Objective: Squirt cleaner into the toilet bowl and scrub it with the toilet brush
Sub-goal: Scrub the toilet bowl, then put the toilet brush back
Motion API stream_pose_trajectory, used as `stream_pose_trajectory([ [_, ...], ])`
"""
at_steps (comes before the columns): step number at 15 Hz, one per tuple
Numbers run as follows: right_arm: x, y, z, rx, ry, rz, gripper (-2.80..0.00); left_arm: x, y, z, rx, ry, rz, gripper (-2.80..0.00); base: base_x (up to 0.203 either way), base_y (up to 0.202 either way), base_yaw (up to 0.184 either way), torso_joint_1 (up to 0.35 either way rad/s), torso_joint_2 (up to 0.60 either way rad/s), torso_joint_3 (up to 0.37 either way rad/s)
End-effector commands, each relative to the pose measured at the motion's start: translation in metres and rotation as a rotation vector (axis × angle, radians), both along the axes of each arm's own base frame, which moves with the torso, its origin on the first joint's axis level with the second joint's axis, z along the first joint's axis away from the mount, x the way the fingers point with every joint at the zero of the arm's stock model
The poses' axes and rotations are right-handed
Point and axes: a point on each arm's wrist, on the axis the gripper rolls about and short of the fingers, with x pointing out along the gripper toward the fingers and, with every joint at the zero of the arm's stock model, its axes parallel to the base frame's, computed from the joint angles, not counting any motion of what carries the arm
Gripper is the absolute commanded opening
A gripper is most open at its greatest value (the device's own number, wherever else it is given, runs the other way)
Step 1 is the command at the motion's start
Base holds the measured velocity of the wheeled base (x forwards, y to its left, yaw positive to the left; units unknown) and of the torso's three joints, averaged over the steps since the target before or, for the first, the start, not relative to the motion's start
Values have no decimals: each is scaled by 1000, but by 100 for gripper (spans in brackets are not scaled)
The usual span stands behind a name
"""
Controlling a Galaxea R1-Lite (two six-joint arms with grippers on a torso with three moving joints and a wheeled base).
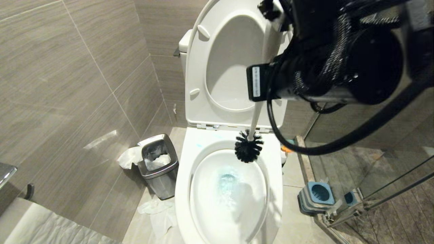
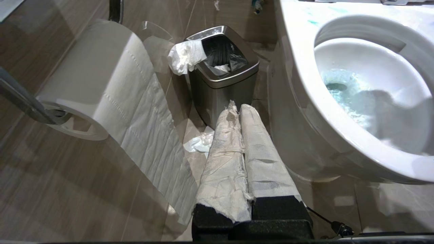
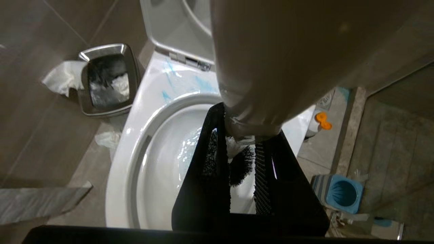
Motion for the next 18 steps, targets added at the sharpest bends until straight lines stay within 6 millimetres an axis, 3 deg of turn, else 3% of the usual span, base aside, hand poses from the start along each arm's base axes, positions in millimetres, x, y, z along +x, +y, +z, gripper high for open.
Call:
stream_pose_trajectory([
  [1, -15, -18, 23, 52, -32, 4, -280, 0, 0, 0, 0, 1, -1, -280, 0, 0, 0, 0, 0, 0],
  [14, -1, -1, 15, 152, -67, -72, -280, 0, 0, 0, 0, 2, -1, -280, 0, 0, 0, 0, 0, 0],
  [16, 2, -8, 15, 118, -89, -160, -280, 0, 0, 0, 0, 1, -1, -280, 0, 0, 0, 0, 0, 0],
  [18, 20, -31, 10, 78, -93, -283, -280, 0, 0, 0, 0, 1, -1, -280, 0, 0, 0, 0, 0, 0],
])
